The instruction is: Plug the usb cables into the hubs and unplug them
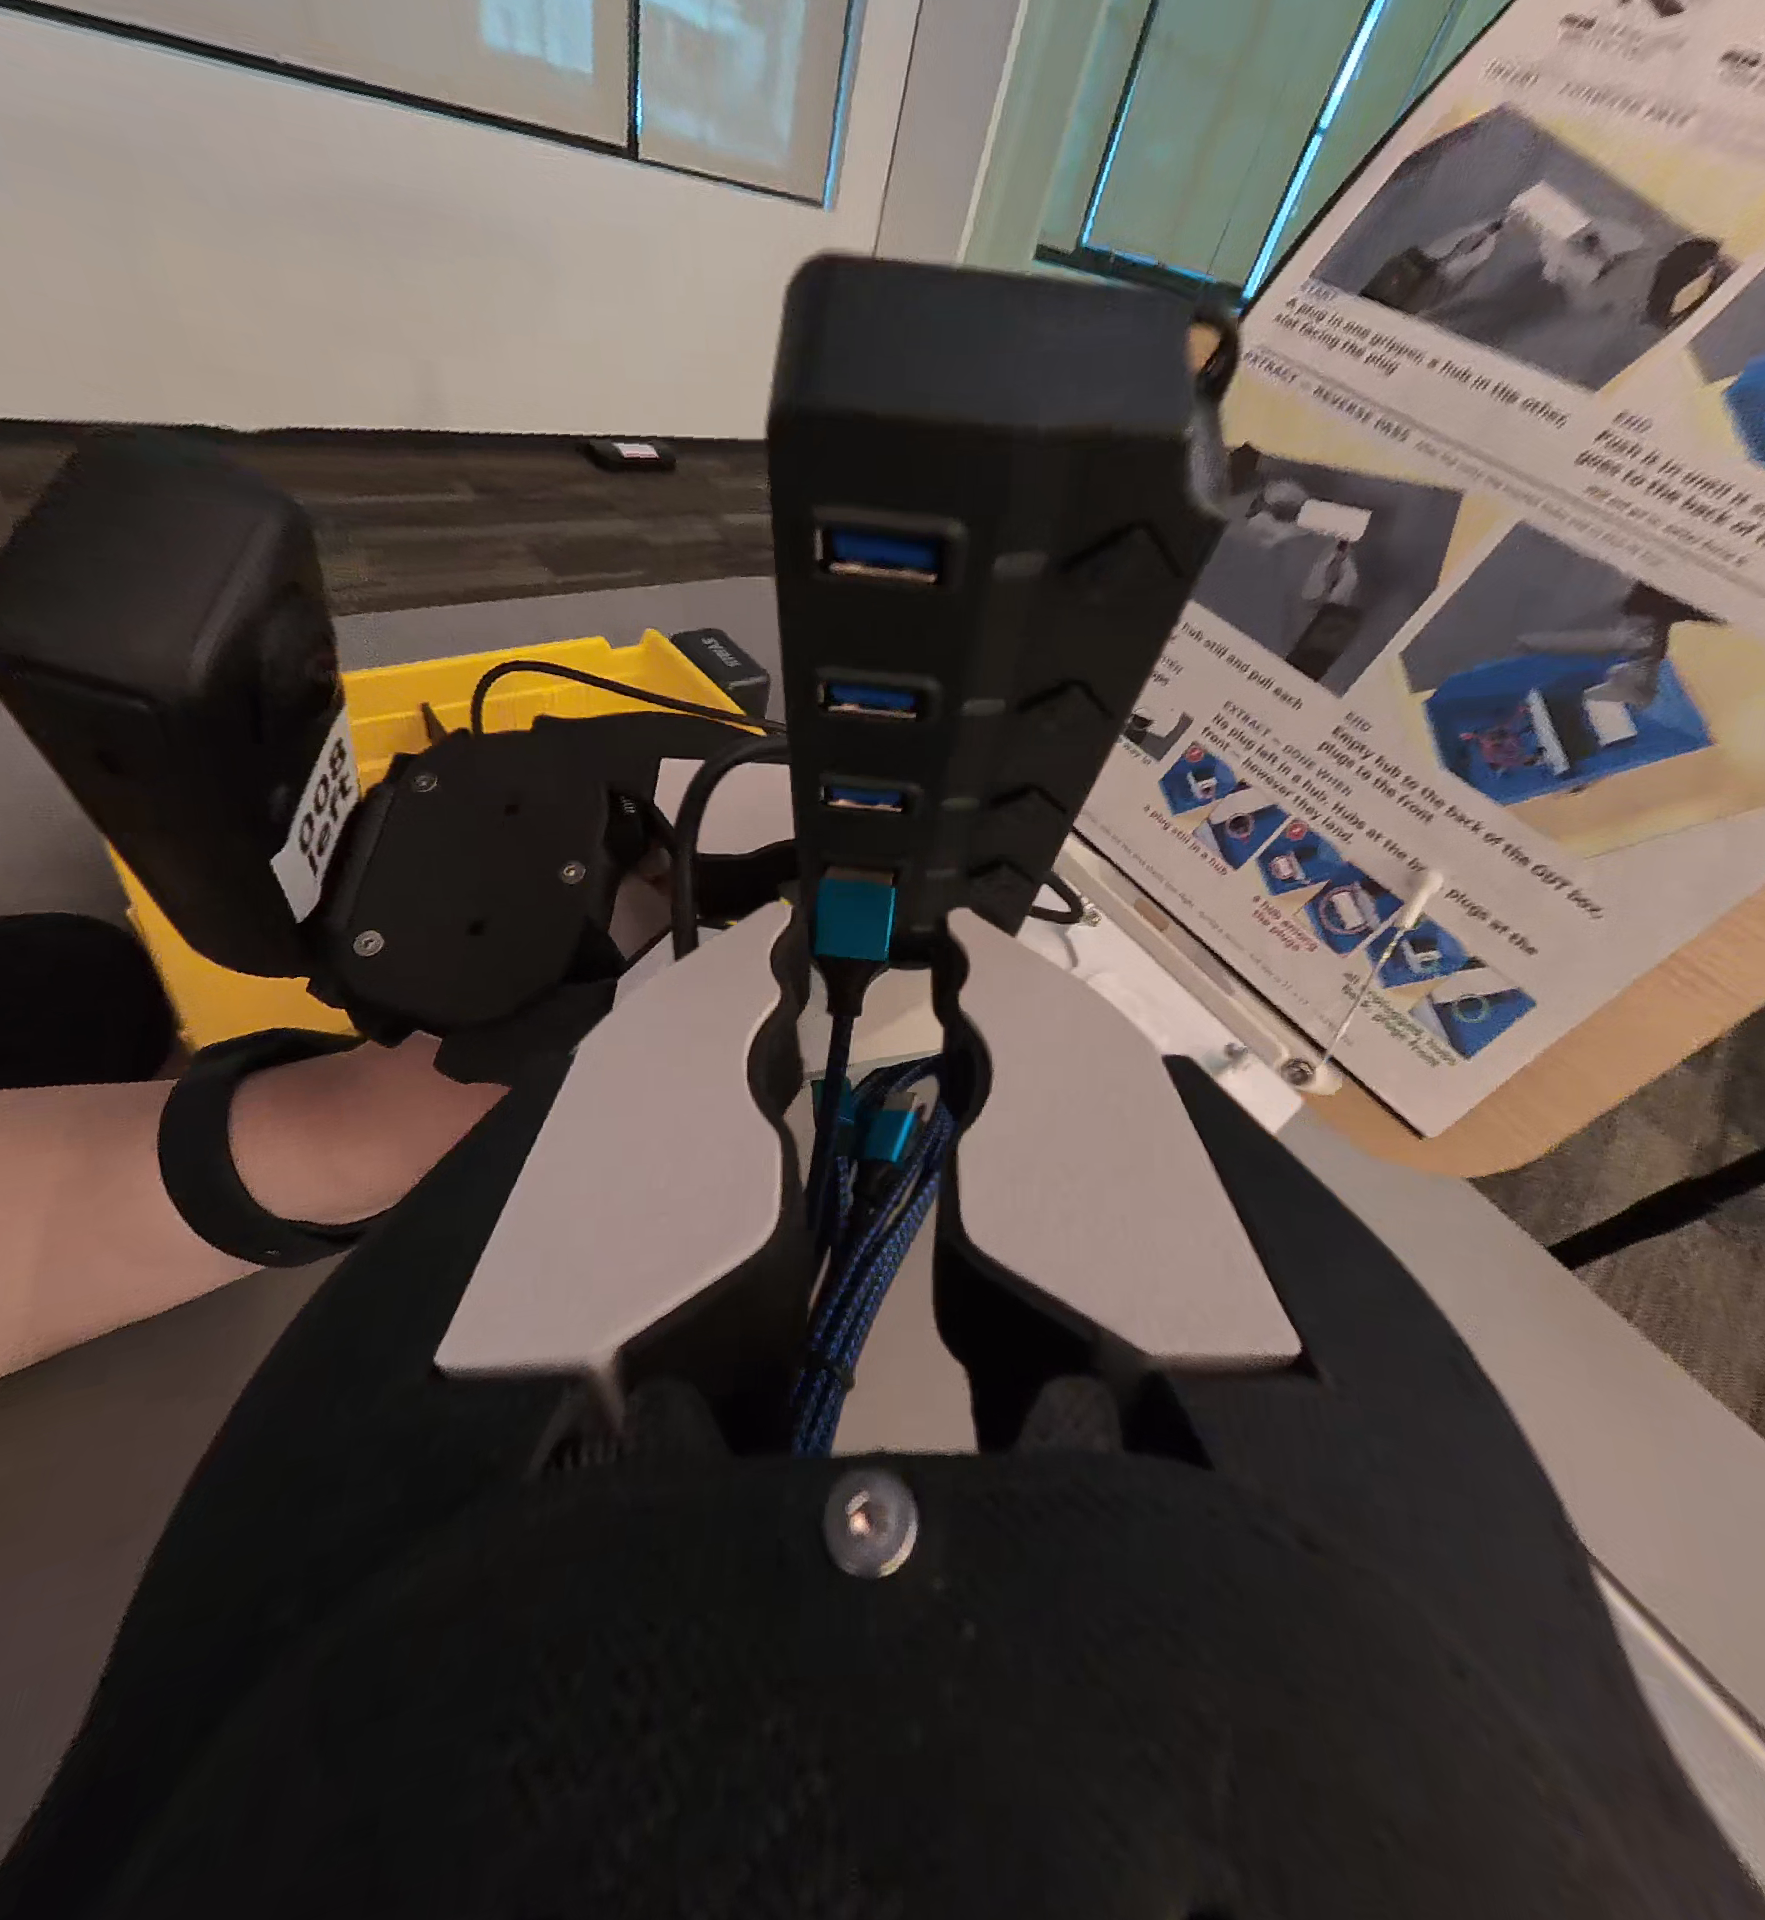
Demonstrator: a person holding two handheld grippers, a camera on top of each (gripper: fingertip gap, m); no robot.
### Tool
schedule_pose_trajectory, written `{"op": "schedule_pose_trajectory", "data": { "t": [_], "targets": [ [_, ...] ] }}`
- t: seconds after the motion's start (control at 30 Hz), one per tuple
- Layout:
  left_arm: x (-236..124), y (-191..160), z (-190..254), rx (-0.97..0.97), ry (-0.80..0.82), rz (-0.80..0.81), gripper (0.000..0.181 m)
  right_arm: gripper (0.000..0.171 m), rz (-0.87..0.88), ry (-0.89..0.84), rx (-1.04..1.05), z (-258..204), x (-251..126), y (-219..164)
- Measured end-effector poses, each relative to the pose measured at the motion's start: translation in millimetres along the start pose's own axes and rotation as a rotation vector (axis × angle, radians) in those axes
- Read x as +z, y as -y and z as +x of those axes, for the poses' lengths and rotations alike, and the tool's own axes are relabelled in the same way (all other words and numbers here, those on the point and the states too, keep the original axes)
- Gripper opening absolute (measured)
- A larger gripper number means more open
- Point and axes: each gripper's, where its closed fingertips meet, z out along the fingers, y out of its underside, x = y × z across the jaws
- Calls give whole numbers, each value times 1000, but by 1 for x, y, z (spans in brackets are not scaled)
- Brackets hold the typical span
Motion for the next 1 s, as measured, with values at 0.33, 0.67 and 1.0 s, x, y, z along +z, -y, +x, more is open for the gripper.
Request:
{"op": "schedule_pose_trajectory", "data": {
  "t": [0.33,0.67,1.0],
  "targets": [
    [-3,0,-12,-111,5,5,26,15,138,-38,-6,-7,16,11],
    [-3,-1,-12,-166,-63,-9,26,15,153,-65,-14,-9,19,11],
    [-27,5,-65,-282,-27,-17,26,15,194,-72,-33,-15,4,25]
  ]
}}
